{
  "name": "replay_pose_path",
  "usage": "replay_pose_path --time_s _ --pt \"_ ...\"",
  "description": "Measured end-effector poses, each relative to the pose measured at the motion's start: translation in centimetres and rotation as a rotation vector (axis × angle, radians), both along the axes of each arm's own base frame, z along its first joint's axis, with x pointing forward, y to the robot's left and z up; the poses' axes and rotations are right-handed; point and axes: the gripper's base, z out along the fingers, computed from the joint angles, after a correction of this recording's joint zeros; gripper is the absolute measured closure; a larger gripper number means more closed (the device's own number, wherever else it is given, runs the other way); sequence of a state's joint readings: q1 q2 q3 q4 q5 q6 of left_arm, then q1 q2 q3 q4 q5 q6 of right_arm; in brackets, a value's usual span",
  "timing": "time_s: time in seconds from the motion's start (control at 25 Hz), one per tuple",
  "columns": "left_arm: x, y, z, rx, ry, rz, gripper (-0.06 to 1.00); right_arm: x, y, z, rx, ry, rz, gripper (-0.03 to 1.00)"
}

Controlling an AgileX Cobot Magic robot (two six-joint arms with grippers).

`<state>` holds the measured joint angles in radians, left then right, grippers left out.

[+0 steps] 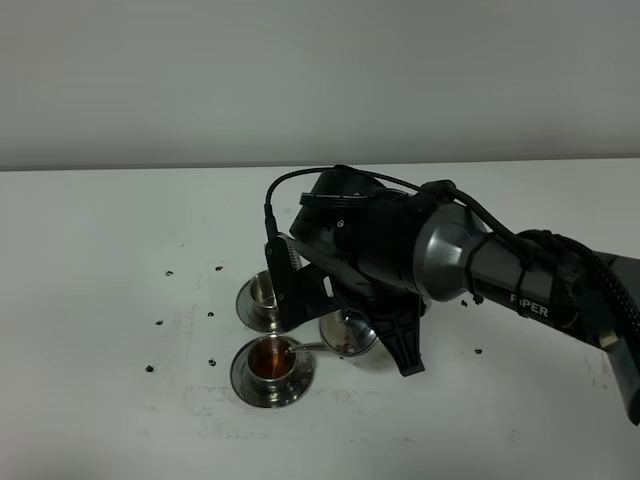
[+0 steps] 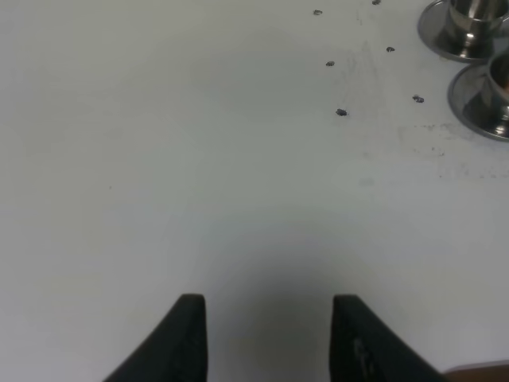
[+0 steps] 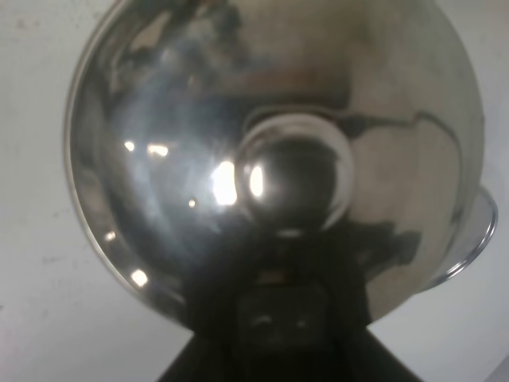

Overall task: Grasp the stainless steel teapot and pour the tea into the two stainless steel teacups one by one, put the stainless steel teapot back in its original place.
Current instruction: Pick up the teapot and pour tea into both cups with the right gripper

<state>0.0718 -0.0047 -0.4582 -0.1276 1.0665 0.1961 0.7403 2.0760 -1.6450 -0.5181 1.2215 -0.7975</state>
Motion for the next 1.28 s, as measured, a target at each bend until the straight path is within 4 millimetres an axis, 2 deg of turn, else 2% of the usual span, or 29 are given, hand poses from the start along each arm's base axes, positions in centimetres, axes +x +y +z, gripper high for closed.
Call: replay_pose_path --time_s 1.28 --pt "0.00 0.00 0.00 0.001 0.000 -0.001 0.56 -0.07 0.62 -0.27 -0.029 -0.086 0.050 0.78"
